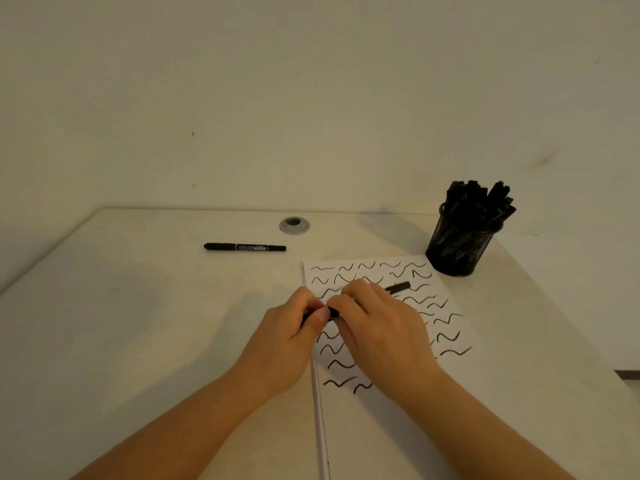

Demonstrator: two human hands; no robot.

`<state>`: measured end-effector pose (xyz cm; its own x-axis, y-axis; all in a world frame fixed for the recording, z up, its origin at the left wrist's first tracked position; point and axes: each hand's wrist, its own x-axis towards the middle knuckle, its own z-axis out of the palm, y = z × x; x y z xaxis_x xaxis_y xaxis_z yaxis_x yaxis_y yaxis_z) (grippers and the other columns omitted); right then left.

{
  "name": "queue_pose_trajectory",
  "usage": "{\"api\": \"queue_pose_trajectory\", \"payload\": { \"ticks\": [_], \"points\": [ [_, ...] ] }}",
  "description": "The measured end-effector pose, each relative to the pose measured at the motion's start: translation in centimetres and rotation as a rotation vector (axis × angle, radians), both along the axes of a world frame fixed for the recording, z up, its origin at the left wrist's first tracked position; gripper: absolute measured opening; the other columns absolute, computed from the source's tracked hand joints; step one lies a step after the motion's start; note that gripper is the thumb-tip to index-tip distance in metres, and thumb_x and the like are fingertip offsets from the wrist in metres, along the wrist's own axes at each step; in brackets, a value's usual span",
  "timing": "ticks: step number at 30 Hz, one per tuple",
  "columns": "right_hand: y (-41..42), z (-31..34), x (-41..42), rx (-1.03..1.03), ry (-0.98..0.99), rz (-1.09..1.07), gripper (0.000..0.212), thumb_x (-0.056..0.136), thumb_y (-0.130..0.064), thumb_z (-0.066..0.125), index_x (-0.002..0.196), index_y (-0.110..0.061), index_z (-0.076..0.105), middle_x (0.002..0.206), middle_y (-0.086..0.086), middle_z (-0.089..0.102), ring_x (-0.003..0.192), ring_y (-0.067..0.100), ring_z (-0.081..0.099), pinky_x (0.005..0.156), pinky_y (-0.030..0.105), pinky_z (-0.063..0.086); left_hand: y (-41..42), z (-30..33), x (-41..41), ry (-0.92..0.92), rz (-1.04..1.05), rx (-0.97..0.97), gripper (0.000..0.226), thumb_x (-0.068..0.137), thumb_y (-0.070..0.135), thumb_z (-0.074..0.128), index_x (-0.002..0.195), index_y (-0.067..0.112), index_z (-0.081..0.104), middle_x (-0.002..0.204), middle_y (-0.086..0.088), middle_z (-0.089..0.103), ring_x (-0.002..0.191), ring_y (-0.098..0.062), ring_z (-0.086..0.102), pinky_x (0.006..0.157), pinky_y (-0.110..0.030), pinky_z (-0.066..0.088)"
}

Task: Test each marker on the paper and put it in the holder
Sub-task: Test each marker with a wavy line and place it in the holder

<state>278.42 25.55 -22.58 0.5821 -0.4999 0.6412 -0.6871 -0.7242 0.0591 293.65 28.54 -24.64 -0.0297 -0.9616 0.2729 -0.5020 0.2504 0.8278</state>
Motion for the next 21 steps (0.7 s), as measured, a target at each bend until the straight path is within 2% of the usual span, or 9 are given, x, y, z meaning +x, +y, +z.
{"api": "queue_pose_trajectory", "payload": {
  "ticks": [4,6,8,10,12,14,17,19,21],
  "points": [
    [-1.8,-0.2,-0.1,-0.019,0.109,-0.015,0.027,0.056,-0.009,0.084,0.070,-0.013,0.062,0.063,-0.001,0.054,0.046,0.014,0.048,0.035,0.025,0.039,-2.0,1.1,1.6,-0.092,-0.037,-0.044,0.013,0.092,0.041,0.039,0.085,0.034,0.047,0.059,0.015,0.055,0.052,-0.005,0.048,0.051,-0.021,0.040],
    [-2.7,0.2,-0.3,-0.016,0.128,-0.066,0.026,0.056,-0.010,0.085,0.070,-0.013,0.063,0.062,-0.001,0.055,0.044,0.014,0.048,0.034,0.025,0.039,-4.1,1.2,3.4,-0.225,-0.017,-0.070,0.023,0.090,0.046,0.035,0.097,0.029,0.048,0.065,0.013,0.057,0.062,-0.007,0.054,0.061,-0.029,0.046],
    [-3.6,0.8,-0.8,0.011,0.095,-0.110,0.024,0.060,-0.012,0.084,0.071,-0.011,0.063,0.060,0.000,0.055,0.043,0.015,0.049,0.033,0.026,0.039,-6.7,0.8,6.0,-0.409,0.076,-0.068,0.026,0.094,0.039,0.039,0.107,0.020,0.052,0.087,0.007,0.063,0.084,-0.015,0.057,0.075,-0.034,0.046],
    [-4.3,1.5,-1.5,0.069,0.032,-0.147,0.019,0.065,-0.013,0.081,0.073,-0.010,0.064,0.061,0.001,0.056,0.045,0.017,0.051,0.033,0.026,0.038,-9.2,-0.1,9.1,-0.614,0.219,-0.040,0.026,0.094,0.030,0.046,0.115,0.017,0.053,0.110,-0.002,0.058,0.103,-0.020,0.049,0.085,-0.035,0.042],
    [-4.9,2.0,-2.4,0.128,-0.023,-0.185,0.015,0.071,-0.013,0.077,0.079,-0.009,0.065,0.065,0.001,0.059,0.051,0.019,0.055,0.035,0.028,0.041,-11.0,-0.8,11.8,-0.792,0.334,-0.010,0.030,0.091,0.028,0.049,0.120,0.019,0.052,0.120,-0.002,0.053,0.111,-0.023,0.043,0.087,-0.036,0.041],
    [-5.7,2.4,-3.3,0.195,-0.077,-0.241,0.013,0.079,-0.017,0.070,0.089,-0.011,0.064,0.076,0.000,0.062,0.062,0.019,0.057,0.045,0.029,0.044,-12.1,-1.2,13.6,-0.873,0.408,0.034,0.031,0.091,0.031,0.050,0.120,0.022,0.053,0.122,0.000,0.052,0.115,-0.023,0.040,0.085,-0.037,0.040],
    [-7.1,2.8,-4.8,0.274,-0.217,-0.307,0.013,0.086,-0.023,0.061,0.098,-0.018,0.058,0.084,-0.007,0.059,0.072,0.012,0.052,0.058,0.026,0.040,-12.9,-1.3,14.3,-0.869,0.433,0.082,0.022,0.092,0.033,0.048,0.110,0.024,0.058,0.115,0.000,0.055,0.113,-0.023,0.041,0.082,-0.036,0.040],
    [-8.0,3.5,-5.8,0.351,-0.403,-0.314,0.011,0.087,-0.022,0.060,0.096,-0.023,0.054,0.080,-0.013,0.056,0.072,0.008,0.052,0.062,0.026,0.039,-13.2,-1.3,14.0,-0.877,0.422,0.080,0.019,0.092,0.032,0.048,0.105,0.023,0.058,0.111,0.001,0.056,0.110,-0.021,0.043,0.081,-0.035,0.039],
    [-9.0,4.5,-7.0,0.420,-0.610,-0.303,0.014,0.086,-0.020,0.061,0.093,-0.026,0.050,0.078,-0.018,0.055,0.072,0.000,0.053,0.062,0.019,0.039,-13.3,-1.2,13.4,-0.889,0.397,0.071,0.018,0.092,0.032,0.047,0.103,0.021,0.058,0.110,0.001,0.056,0.106,-0.020,0.045,0.080,-0.034,0.039]
  ]
}}
